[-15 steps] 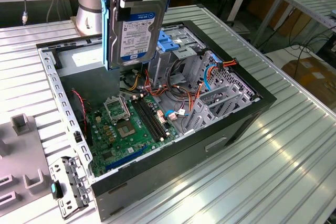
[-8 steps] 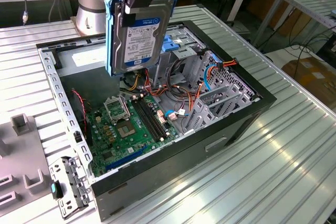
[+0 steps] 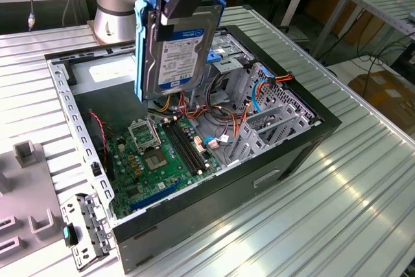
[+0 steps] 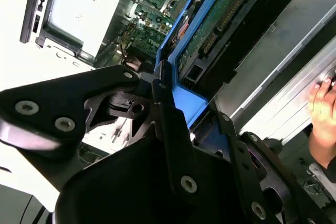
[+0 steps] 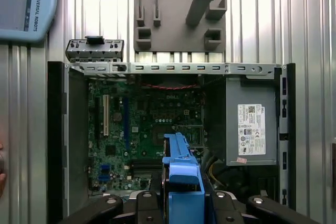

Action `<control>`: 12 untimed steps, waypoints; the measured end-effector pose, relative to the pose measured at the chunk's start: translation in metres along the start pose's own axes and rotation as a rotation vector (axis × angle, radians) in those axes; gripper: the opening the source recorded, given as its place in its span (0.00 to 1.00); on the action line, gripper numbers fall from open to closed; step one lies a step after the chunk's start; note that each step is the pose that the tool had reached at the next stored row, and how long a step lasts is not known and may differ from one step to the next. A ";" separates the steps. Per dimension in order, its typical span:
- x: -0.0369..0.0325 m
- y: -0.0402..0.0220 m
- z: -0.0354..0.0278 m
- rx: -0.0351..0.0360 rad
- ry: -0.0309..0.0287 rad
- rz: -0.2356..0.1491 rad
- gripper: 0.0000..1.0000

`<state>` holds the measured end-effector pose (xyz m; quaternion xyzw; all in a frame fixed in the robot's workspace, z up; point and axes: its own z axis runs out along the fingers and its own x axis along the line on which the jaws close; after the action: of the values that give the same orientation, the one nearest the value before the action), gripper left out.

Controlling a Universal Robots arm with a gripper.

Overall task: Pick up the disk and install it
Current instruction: 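Insert the disk into the insertion slot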

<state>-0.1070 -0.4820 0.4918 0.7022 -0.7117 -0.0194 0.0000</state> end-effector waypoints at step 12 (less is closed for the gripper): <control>0.0314 -0.0041 -0.0008 0.0000 0.0011 0.000 0.37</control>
<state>-0.1032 -0.5134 0.4917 0.7022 -0.7117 -0.0190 0.0004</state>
